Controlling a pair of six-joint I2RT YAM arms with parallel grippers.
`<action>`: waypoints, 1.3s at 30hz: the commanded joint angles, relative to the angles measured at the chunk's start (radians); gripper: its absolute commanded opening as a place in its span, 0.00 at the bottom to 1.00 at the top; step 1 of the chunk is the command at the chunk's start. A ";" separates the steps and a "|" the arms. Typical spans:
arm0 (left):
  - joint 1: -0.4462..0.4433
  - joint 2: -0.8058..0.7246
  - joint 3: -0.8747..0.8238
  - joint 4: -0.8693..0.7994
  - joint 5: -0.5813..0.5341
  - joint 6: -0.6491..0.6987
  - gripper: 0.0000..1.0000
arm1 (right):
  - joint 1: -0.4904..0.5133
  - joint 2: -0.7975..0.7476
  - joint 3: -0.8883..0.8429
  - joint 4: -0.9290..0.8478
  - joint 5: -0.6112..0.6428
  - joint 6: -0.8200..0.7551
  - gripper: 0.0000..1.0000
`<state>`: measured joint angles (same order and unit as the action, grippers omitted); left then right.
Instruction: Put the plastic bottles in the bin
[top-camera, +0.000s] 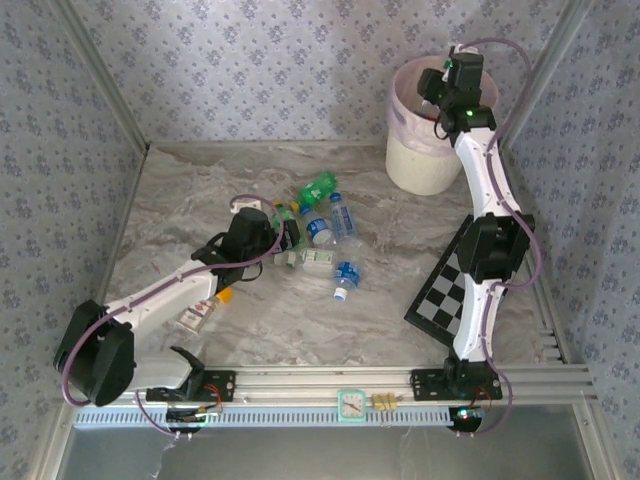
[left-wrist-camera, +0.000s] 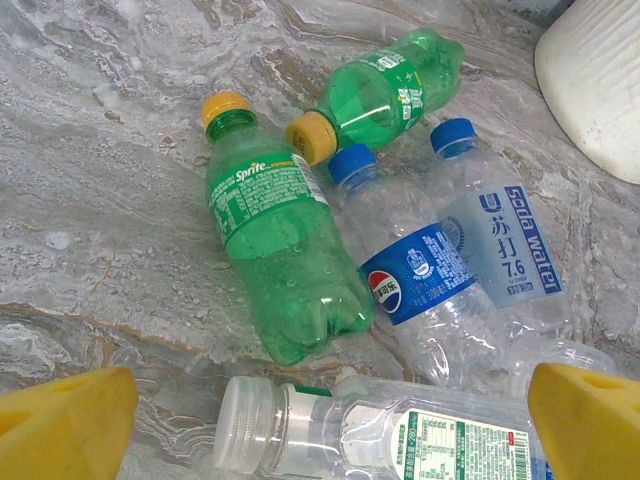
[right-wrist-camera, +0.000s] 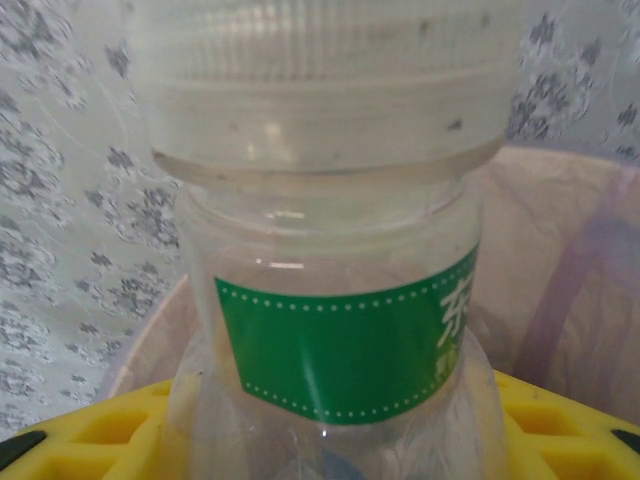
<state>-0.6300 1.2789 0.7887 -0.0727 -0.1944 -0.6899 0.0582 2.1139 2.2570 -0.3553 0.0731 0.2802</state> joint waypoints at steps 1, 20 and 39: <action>0.007 -0.018 0.012 -0.013 0.011 0.013 1.00 | -0.012 0.030 0.062 -0.060 -0.034 0.036 0.53; 0.008 -0.018 0.014 -0.018 0.003 0.012 1.00 | -0.024 -0.100 0.050 -0.124 0.021 0.014 1.00; 0.091 -0.031 0.029 -0.029 0.006 0.005 1.00 | 0.246 -0.809 -0.957 0.094 0.169 0.077 1.00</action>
<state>-0.5495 1.2545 0.7887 -0.1028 -0.1947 -0.6796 0.2581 1.3746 1.3918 -0.3130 0.1913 0.3180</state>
